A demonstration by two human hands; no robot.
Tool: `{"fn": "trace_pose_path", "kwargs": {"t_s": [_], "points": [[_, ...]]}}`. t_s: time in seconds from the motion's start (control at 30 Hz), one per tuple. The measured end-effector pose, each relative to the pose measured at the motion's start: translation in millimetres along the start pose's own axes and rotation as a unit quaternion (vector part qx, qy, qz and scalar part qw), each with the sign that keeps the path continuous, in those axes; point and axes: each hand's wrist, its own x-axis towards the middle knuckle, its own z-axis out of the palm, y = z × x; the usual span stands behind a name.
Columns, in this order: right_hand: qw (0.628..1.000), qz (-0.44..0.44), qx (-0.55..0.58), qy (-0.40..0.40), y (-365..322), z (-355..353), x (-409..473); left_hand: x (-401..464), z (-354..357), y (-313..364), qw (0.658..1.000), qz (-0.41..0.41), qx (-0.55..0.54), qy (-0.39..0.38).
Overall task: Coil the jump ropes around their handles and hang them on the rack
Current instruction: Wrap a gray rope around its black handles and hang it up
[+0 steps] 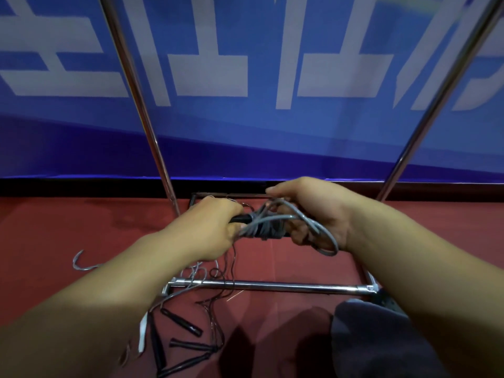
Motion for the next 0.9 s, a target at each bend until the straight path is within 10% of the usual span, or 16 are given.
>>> {"fn": "trace_pose_path", "kwargs": {"t_s": [0.43, 0.9], "points": [[0.975, 0.126, 0.180, -0.033, 1.1, -23.4, 13.8, -8.1, 5.0, 10.8, 0.992, 0.107, 0.001, -0.073], [0.973, -0.048, -0.220, 0.053, 12.2, -42.8, 13.6, -26.1, -1.5, 19.4, 0.978, 0.133, -0.068, -0.146]]}}
